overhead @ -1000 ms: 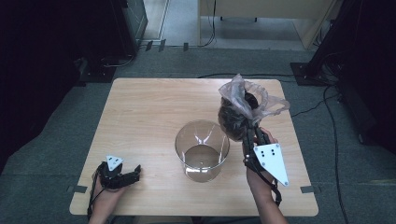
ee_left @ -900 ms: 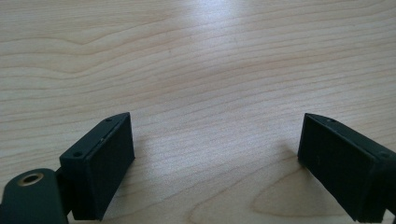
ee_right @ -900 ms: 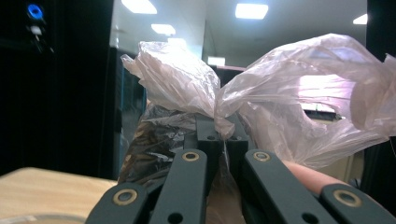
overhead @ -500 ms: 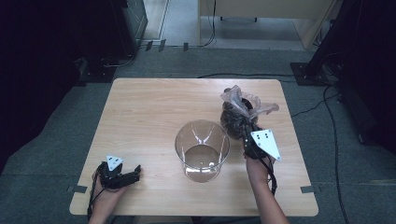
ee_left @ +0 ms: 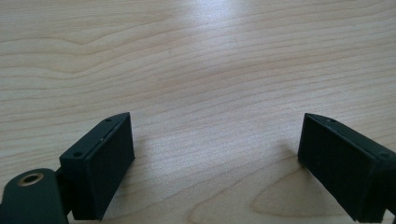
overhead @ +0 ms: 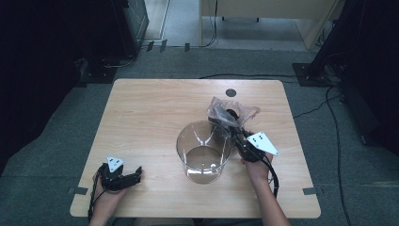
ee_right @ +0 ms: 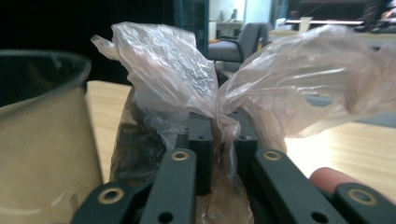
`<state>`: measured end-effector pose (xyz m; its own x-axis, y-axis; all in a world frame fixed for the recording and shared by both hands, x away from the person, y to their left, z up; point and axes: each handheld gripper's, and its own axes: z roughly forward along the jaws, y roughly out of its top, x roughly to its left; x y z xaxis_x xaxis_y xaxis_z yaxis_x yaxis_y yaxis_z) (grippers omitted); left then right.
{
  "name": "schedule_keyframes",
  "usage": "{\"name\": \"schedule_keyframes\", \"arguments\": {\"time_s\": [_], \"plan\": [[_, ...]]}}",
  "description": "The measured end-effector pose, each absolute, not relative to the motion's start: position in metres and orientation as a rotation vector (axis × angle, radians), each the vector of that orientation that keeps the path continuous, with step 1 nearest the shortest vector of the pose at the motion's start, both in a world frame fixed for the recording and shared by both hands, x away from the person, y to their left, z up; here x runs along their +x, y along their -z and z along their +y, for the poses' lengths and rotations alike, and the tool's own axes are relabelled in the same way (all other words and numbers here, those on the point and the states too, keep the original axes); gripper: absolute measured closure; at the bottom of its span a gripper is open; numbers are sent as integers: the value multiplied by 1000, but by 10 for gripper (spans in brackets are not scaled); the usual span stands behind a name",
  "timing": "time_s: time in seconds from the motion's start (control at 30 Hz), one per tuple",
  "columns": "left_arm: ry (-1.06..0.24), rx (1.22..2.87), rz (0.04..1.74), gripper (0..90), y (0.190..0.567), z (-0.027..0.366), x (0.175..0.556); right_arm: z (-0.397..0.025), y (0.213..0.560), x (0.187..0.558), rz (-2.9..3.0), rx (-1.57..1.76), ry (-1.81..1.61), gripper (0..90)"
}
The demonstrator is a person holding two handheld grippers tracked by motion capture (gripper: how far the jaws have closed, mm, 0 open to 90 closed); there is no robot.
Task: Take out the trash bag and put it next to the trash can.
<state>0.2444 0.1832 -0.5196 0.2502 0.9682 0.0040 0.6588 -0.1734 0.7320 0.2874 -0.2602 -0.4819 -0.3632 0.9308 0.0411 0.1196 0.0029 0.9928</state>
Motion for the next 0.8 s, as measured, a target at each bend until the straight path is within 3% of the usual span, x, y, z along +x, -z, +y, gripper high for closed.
{"name": "schedule_keyframes", "arguments": {"time_s": [0.6, 0.8], "plan": [[-649, 1911, 1479, 106, 520, 183, 245, -285, 492, 264, 1756, 1153, -1455, 212], [-649, 1911, 1479, 106, 520, 183, 245, -288, 491, 261, 1810, 1141, -1486, 100]]}}
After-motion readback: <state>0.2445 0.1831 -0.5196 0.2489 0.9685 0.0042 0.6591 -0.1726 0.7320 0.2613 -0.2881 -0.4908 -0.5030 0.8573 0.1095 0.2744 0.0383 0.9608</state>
